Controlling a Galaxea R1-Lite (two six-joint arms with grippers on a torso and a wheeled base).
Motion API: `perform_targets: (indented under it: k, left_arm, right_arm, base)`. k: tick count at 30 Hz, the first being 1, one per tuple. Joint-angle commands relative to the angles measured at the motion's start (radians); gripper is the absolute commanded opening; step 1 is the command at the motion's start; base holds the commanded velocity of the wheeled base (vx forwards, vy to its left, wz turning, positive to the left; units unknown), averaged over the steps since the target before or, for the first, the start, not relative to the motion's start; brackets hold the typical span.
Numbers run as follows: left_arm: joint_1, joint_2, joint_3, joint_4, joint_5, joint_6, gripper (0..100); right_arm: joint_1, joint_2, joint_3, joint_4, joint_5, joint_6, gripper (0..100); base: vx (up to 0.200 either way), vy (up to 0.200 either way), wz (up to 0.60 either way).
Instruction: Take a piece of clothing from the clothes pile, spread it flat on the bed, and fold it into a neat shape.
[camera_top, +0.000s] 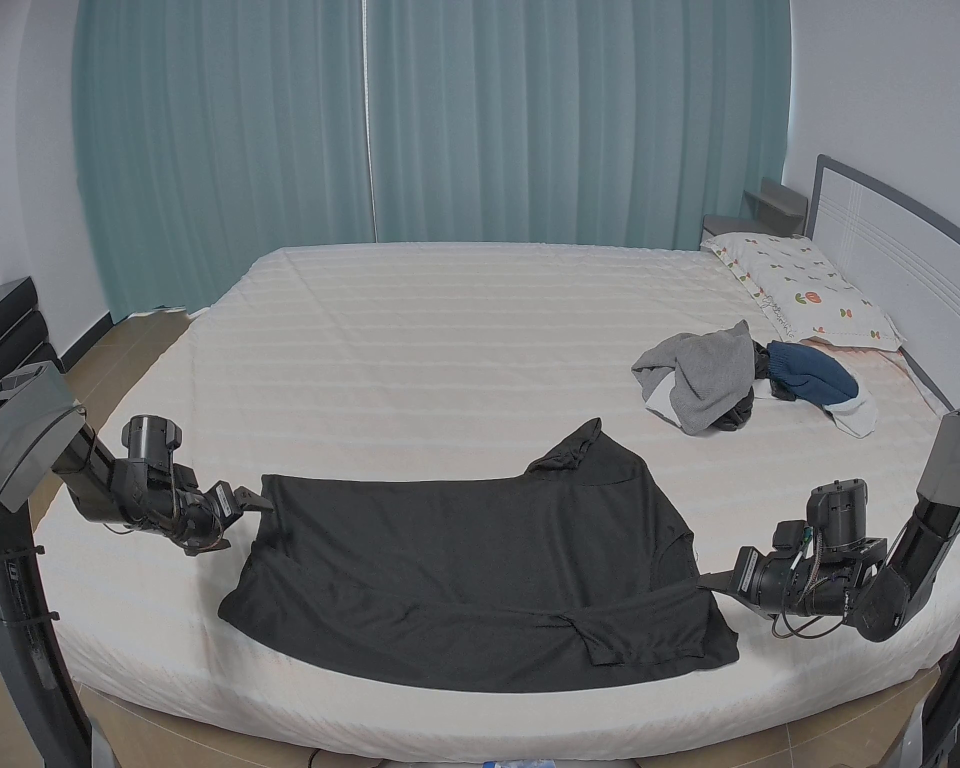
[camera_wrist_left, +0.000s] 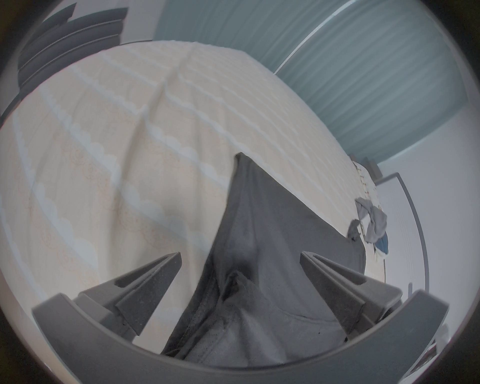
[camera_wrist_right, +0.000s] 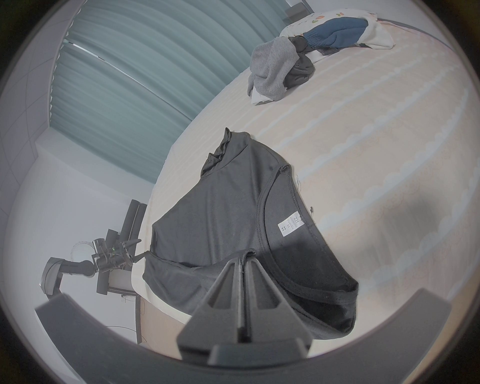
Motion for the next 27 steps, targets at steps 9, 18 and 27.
perform_targets:
  k: [9,18,27]
  left_arm:
    - [-0.085,-0.058,0.112,-0.092,-0.008,0.043,100]
    - [-0.098,-0.035,0.088,-0.096,0.006,0.046,100]
    - [-0.102,-0.010,0.076,-0.095,0.049,0.046,100]
  right_arm:
    - [0.004,-0.003,0.002,0.000,-0.001,-0.003,0]
    - [0.004,-0.004,0.002,0.000,-0.001,-0.002,0]
    - [0.004,-0.004,0.004,0.000,-0.001,-0.002,0]
  base:
    - [0.000,0.000,0.00]
    - [0.000,0.000,0.00]
    - [0.000,0.000,0.00]
